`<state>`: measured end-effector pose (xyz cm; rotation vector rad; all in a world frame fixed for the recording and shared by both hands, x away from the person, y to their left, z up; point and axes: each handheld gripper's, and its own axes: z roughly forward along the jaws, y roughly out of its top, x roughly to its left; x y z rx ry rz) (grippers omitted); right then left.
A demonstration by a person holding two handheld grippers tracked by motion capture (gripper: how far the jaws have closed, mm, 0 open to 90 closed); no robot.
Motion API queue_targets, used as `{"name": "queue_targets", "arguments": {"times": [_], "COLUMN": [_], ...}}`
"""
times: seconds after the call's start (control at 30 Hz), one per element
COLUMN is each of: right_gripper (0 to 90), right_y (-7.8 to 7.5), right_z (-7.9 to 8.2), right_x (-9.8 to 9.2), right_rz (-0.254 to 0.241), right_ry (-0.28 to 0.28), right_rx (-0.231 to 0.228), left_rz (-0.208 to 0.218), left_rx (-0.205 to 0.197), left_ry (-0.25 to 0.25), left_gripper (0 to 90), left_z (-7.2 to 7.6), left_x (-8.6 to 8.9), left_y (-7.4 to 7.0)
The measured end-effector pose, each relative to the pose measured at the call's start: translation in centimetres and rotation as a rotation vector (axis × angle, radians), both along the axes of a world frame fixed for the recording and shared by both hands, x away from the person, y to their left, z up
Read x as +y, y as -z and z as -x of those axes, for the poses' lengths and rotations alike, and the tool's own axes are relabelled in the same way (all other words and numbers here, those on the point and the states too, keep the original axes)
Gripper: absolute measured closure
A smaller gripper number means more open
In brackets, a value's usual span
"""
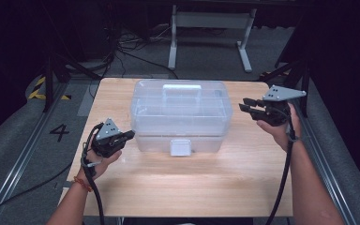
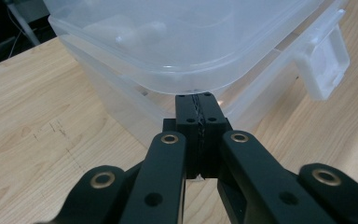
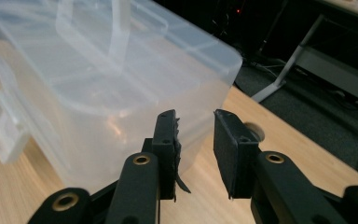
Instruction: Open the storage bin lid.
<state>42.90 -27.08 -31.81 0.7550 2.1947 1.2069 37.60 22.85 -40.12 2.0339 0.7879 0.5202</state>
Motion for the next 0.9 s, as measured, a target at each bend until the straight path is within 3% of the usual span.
{"name": "queue_targets", "arguments": {"times": [0.23, 0.4, 0.47, 0.63, 0.9], "right_gripper": [69.6, 67.4, 65.6, 62.1, 59.4], "right_y": [3.6, 5.8, 6.3, 7.3, 7.8], "right_z": [1.0, 1.4, 1.5, 1.7, 1.8], "right_x": [0.0, 0.4, 0.6, 1.1, 1.8], "right_rz": [0.022, 0.065, 0.05, 0.07, 0.064], "right_ry": [-0.032, -0.044, -0.054, -0.062, -0.078], "right_rx": [0.051, 0.083, 0.089, 0.088, 0.09], "left_rz": [-0.001, 0.002, 0.0, 0.001, 0.001], "left_rx": [-0.001, 0.003, 0.001, 0.004, 0.002], "left_ry": [-0.001, 0.001, 0.0, 0.001, 0.0], "left_gripper": [89.8, 89.8, 89.8, 89.8, 89.8], "left_z": [0.0, -0.1, -0.1, -0.1, -0.1], "left_x": [0.0, 0.0, 0.0, 0.0, 0.0], "left_y": [0.0, 0.0, 0.0, 0.0, 0.0]}}
